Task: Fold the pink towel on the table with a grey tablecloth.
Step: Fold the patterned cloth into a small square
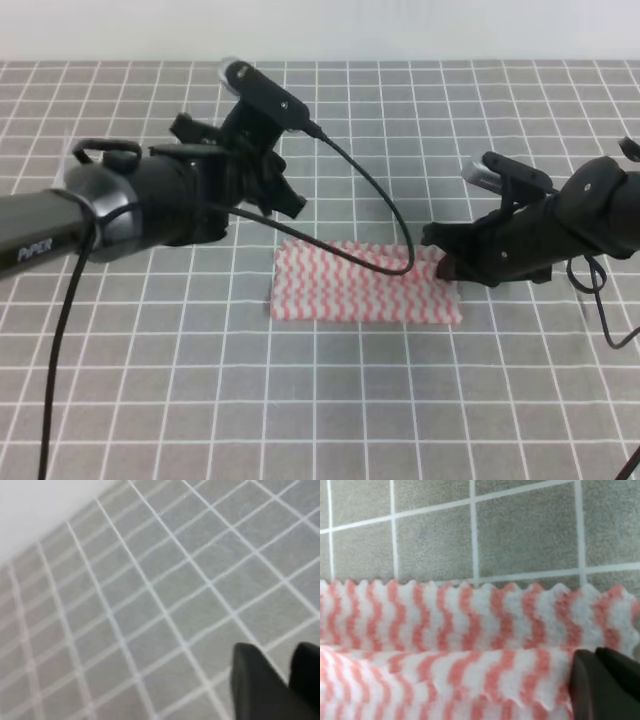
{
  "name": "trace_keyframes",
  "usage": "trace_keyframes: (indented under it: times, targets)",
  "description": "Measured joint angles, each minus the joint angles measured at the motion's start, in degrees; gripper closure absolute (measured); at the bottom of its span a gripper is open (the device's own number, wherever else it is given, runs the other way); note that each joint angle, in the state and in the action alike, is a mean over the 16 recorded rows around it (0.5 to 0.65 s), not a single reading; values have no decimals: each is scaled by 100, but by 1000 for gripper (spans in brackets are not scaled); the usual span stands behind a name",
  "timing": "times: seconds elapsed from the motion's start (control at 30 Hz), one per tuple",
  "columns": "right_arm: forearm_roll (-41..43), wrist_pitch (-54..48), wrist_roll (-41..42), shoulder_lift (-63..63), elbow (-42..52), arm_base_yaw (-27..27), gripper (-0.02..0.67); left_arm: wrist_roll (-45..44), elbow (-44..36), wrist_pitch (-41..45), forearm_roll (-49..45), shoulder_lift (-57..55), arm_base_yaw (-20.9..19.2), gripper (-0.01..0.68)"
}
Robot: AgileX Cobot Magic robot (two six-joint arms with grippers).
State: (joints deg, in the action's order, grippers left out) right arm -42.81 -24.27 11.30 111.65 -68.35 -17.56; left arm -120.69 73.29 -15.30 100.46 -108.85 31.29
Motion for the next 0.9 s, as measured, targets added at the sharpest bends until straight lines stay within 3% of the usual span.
trace_keyframes:
  times: [0.33,0.57,0.9]
  targets:
    - [11,-137,0,0,-180,22,664,795,-652,1294,-7,-15,0,657]
    - [32,-163,-2,0,-214,62,664,908,-925,2053,-17,-187,0,672]
    - [-32,-151,-9,3,-216,96,637,952,-943,2258,-21,-414,0,673]
